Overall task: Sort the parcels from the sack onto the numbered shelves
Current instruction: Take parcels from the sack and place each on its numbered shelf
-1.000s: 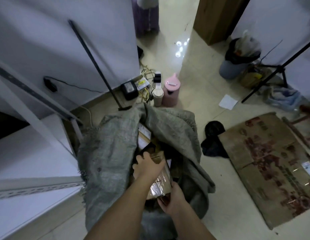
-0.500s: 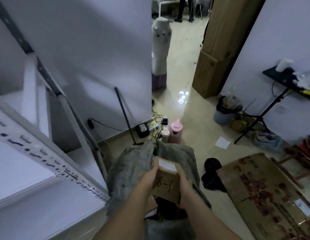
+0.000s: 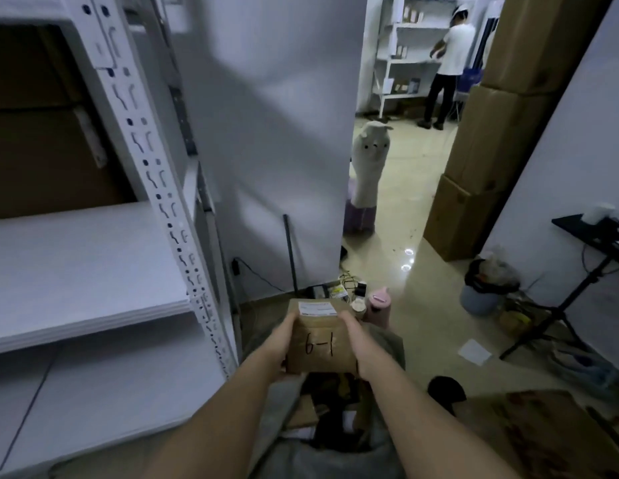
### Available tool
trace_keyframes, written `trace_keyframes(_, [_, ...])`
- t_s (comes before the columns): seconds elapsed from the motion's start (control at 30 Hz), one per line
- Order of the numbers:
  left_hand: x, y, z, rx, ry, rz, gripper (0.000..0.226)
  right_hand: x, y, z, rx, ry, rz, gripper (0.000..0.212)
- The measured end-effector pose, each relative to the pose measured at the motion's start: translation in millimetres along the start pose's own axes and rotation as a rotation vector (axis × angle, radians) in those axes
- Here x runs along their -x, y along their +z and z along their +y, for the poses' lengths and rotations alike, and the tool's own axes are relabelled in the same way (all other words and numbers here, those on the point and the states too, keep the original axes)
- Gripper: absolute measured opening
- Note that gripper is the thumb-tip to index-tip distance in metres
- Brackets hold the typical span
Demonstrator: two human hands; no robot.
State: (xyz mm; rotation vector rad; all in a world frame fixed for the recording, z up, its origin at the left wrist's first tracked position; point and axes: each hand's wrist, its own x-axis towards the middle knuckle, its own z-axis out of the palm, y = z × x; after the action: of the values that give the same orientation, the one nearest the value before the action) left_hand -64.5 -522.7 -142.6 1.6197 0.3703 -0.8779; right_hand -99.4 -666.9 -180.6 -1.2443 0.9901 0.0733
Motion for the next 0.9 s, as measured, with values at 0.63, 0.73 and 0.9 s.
trace_keyframes(0.63, [182,-147,-32,0.237,0.250,0.319,0.057,157,143,9,0.239,-0.276,-0.424,0.101])
trace_keyframes(0.73, [201,-188,-44,0.270,0.283,0.424,0.060,195,182,18,0.287,-0.338,-0.483,0.095])
trace_keyframes(0.9, [233,-273,-65,0.352,0.337,0.518,0.055,261,257,40,0.387,-0.366,-0.566,0.092])
